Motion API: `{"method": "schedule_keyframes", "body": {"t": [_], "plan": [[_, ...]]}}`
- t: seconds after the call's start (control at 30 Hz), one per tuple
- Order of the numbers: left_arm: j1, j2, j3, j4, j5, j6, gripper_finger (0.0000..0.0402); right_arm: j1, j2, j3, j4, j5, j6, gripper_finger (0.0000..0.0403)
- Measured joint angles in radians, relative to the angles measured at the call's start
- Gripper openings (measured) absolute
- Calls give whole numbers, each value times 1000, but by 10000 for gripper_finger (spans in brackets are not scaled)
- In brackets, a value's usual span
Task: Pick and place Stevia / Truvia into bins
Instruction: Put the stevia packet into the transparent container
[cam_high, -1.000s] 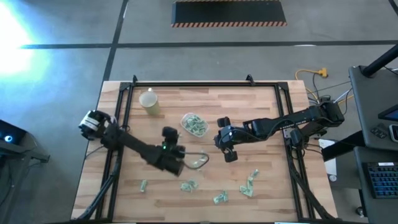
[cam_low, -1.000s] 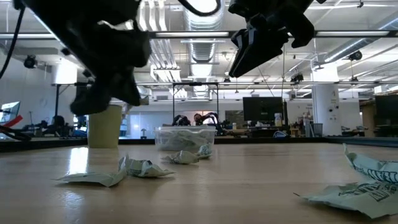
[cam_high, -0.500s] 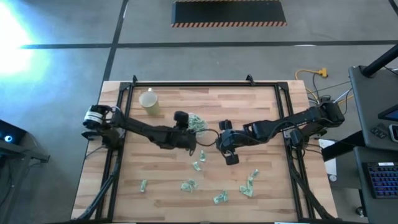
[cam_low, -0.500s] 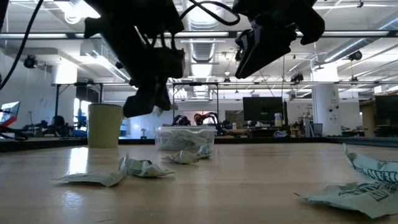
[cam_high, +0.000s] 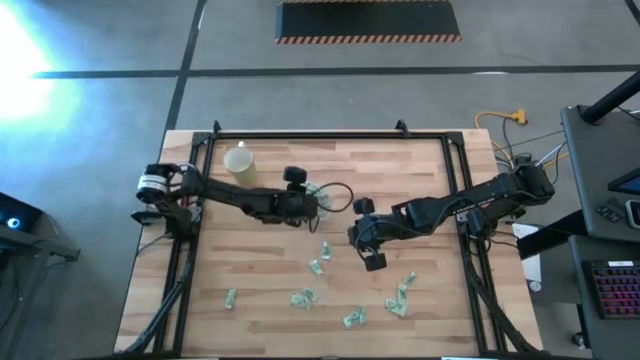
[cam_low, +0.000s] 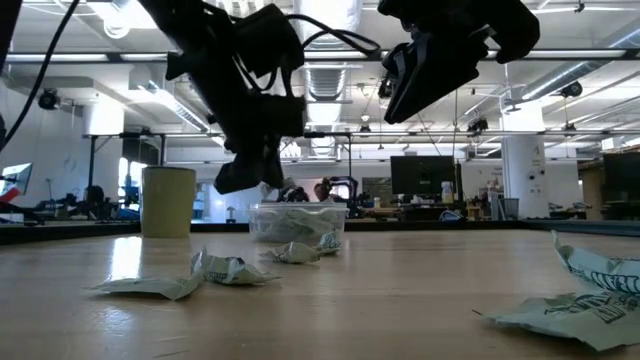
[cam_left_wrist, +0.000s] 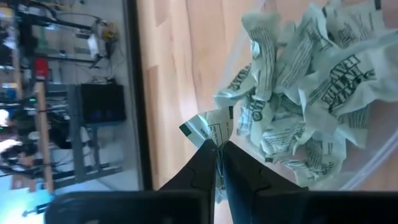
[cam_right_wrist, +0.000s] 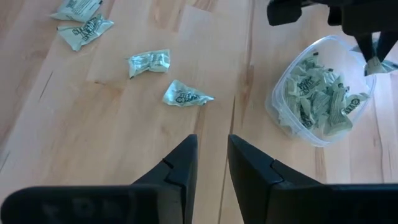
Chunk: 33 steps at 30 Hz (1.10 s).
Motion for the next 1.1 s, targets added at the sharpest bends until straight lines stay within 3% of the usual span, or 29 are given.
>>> {"method": "schedule_keyframes", "body": {"t": [0.2, 0.67, 0.83, 1.1], "plan": [[31, 0, -10, 10, 115, -1, 23, 0, 0, 0, 0, 0, 0, 73], [32, -4, -10, 42, 79, 0, 95, 0, 0, 0, -4, 0, 4, 77], [4, -58, -8, -55, 74, -40, 95, 4, 0, 0, -37, 0, 35, 71], [-71, -220, -17, -287, 90, -293, 95, 42, 0, -22, -56, -3, 72, 77]]}}
